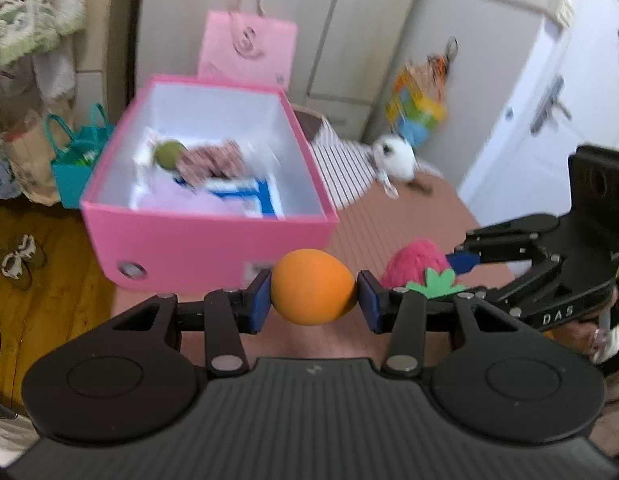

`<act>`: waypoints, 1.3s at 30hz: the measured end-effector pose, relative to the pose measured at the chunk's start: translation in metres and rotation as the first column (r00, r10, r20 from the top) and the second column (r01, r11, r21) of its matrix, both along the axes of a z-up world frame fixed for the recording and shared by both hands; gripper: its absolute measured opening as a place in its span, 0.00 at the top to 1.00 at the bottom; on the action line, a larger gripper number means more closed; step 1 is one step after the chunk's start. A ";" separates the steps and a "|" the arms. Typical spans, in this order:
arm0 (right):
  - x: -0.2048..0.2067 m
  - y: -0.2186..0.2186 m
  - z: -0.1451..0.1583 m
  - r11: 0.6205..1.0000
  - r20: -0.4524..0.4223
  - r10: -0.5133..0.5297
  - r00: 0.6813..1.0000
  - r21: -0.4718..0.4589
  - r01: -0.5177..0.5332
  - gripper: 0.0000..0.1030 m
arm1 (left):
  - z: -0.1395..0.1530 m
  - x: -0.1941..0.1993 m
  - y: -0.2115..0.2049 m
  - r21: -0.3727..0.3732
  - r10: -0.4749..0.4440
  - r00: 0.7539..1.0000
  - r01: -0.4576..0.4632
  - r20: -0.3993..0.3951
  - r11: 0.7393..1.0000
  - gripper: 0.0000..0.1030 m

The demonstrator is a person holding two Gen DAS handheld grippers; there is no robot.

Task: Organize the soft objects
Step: 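Carry the orange toy and strawberry plush together over the pink box, then lower both toys into the pink box and open both grippers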

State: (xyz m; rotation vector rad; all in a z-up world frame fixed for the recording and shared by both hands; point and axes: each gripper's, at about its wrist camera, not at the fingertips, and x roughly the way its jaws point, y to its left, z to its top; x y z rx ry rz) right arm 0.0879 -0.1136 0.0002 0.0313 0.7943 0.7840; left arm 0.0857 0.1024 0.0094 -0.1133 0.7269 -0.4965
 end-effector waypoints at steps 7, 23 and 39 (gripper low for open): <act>0.037 0.026 0.029 1.000 0.092 -0.006 0.996 0.028 0.003 0.52 | 0.022 0.030 0.017 -0.022 0.028 0.996 -0.027 0.086 0.999 0.56; 0.153 0.068 0.035 0.965 0.270 -0.037 0.962 -0.239 0.105 0.52 | 0.011 0.191 0.026 0.006 0.129 0.991 -0.129 -0.032 0.992 0.56; 0.212 0.083 0.014 0.937 0.306 0.030 0.951 -0.340 0.080 0.51 | -0.008 0.246 0.012 0.069 0.164 0.982 -0.158 -0.090 0.985 0.57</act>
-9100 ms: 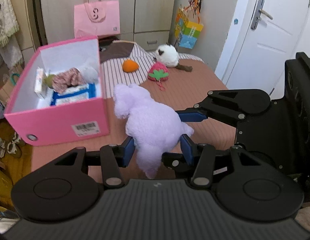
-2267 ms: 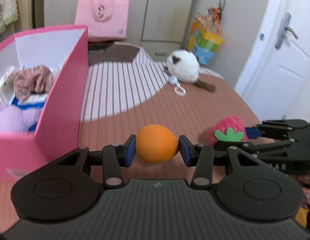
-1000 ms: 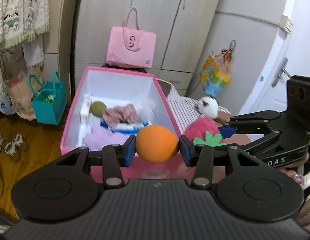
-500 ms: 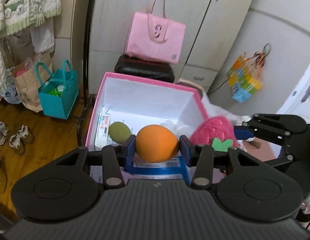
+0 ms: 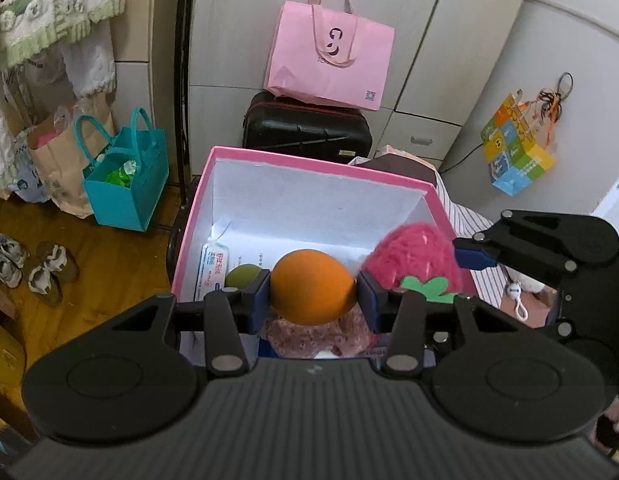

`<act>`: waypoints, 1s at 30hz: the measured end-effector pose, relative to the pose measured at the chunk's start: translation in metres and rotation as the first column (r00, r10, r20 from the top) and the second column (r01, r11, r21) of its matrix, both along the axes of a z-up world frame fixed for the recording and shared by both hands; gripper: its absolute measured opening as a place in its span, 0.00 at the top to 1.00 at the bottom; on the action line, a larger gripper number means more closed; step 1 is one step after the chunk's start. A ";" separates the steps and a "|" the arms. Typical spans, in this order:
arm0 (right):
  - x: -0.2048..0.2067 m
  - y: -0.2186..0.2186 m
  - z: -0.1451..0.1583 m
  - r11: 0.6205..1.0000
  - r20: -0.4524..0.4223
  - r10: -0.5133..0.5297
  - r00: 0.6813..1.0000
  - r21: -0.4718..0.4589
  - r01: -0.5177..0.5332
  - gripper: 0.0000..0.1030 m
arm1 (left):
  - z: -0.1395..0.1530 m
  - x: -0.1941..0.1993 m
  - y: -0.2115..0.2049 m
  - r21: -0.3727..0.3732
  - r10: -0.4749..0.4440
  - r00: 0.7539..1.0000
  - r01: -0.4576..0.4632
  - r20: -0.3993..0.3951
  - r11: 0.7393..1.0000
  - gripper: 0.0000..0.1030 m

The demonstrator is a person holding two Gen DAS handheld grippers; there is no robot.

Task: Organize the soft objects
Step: 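Lower both toys into the pink box and open both grippers, then withdraw both grippers from the box toward the white cat plush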

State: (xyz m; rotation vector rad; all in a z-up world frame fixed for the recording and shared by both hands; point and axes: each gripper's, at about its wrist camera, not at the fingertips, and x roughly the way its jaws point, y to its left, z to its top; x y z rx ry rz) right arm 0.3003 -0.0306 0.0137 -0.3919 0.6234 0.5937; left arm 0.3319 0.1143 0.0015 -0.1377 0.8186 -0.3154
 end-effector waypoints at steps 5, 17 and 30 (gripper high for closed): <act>0.012 0.000 -0.007 1.000 0.004 -0.027 1.000 -0.010 0.027 0.29 | -0.010 0.014 -0.005 0.004 0.025 0.999 -0.024 -0.026 1.000 0.36; -0.054 -0.075 0.024 0.964 -0.029 -0.081 0.996 0.250 0.085 0.22 | 0.035 -0.067 0.000 0.088 -0.083 0.986 0.071 0.148 0.994 0.25; -0.156 -0.133 0.030 0.941 -0.098 -0.206 0.974 0.255 0.224 0.19 | 0.057 -0.176 -0.056 0.207 -0.287 0.936 0.245 0.204 0.947 0.22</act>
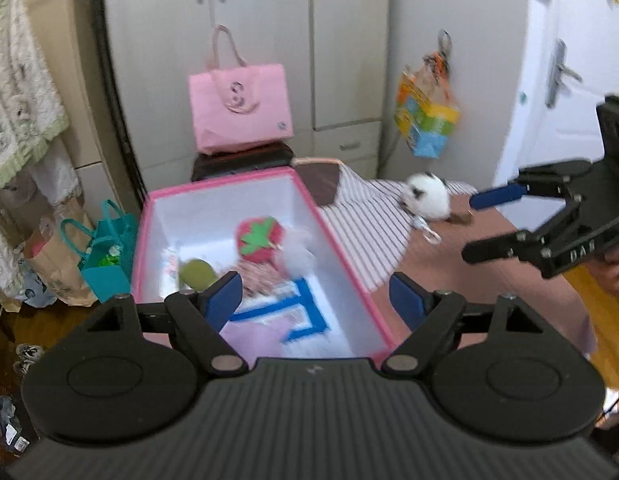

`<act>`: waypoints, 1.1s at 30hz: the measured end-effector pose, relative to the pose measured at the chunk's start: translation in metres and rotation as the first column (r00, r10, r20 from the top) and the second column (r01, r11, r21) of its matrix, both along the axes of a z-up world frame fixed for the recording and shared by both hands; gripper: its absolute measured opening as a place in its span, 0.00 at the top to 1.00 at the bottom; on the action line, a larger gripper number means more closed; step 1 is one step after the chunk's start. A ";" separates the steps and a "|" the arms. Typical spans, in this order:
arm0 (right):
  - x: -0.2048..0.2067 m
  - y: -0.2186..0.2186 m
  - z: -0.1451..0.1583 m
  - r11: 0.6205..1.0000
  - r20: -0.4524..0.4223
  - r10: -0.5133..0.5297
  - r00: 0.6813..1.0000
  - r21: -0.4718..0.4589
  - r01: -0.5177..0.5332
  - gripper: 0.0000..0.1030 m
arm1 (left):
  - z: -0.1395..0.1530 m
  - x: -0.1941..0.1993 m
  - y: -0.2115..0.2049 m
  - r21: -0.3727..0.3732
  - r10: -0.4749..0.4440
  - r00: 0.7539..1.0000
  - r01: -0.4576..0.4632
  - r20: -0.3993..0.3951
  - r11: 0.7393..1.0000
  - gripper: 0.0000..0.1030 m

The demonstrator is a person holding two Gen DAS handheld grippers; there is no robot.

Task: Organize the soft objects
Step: 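Withdraw both grippers from the box toward the white cat plush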

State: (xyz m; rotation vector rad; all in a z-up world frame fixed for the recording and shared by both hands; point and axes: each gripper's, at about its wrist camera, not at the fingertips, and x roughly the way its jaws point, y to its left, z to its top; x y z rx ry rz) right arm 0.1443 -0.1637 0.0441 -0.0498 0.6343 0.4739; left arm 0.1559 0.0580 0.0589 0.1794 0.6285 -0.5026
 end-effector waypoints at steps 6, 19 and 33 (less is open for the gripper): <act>-0.034 -0.023 -0.011 0.999 -0.001 -0.021 1.000 -0.040 0.021 0.14 | -0.018 -0.022 -0.042 0.051 -0.079 0.996 0.082 -0.047 0.995 0.22; -0.082 -0.064 -0.037 0.991 0.032 -0.114 0.993 -0.060 0.116 0.11 | -0.055 -0.002 -0.122 -0.162 -0.164 0.981 0.146 -0.107 0.976 0.22; -0.040 -0.100 -0.065 0.970 0.101 -0.185 0.978 -0.139 0.198 0.11 | -0.085 0.058 -0.198 -0.250 -0.079 0.990 0.047 -0.117 0.967 0.22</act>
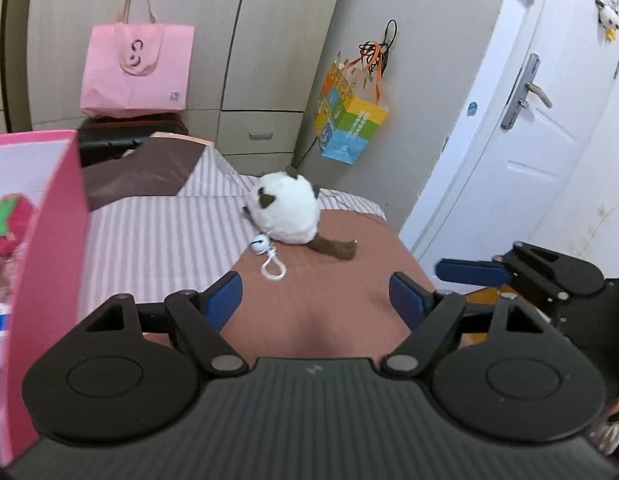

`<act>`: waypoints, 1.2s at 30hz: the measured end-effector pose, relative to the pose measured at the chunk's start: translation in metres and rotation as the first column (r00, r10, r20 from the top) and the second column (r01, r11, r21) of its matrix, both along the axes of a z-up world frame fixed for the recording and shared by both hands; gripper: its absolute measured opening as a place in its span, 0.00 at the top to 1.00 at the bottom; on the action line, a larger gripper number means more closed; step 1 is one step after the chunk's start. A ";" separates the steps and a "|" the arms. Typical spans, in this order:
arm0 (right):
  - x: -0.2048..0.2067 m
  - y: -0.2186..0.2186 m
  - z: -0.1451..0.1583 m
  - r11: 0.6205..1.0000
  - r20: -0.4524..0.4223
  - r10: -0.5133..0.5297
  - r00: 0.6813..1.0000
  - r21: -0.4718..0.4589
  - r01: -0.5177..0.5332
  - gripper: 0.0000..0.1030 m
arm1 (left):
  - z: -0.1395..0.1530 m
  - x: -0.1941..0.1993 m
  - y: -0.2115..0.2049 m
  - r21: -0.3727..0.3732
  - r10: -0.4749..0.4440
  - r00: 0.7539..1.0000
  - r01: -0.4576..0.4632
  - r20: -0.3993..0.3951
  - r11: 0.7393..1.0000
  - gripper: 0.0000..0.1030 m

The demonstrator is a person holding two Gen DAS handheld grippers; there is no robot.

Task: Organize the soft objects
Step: 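Withdraw both grippers from the box toward the white cat plush, then close both grippers on the white cat plush from either side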

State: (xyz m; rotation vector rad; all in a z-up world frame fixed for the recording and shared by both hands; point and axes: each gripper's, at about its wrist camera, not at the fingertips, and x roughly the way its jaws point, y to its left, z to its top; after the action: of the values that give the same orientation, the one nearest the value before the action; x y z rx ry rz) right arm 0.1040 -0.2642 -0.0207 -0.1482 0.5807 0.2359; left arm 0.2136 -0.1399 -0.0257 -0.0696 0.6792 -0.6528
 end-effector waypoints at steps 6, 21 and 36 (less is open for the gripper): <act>0.042 -0.006 -0.012 0.992 0.087 -0.039 0.995 -0.118 0.049 0.12 | -0.022 0.026 -0.023 0.001 0.083 0.992 -0.084 0.098 0.996 0.22; 0.139 -0.051 -0.058 1.000 0.042 0.024 0.999 -0.019 -0.023 0.11 | -0.043 0.096 -0.060 -0.003 0.131 0.991 -0.131 -0.009 0.991 0.24; 0.184 -0.078 -0.085 0.958 -0.139 0.044 0.989 0.285 -0.003 0.24 | -0.076 0.145 -0.064 -0.133 0.123 0.970 -0.153 -0.210 0.979 0.40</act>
State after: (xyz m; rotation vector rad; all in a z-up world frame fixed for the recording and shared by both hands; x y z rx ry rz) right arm 0.2882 -0.3420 -0.1062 0.1424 0.6824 0.3529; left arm 0.3589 -0.2042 -0.1021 -0.3222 0.8115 -0.5650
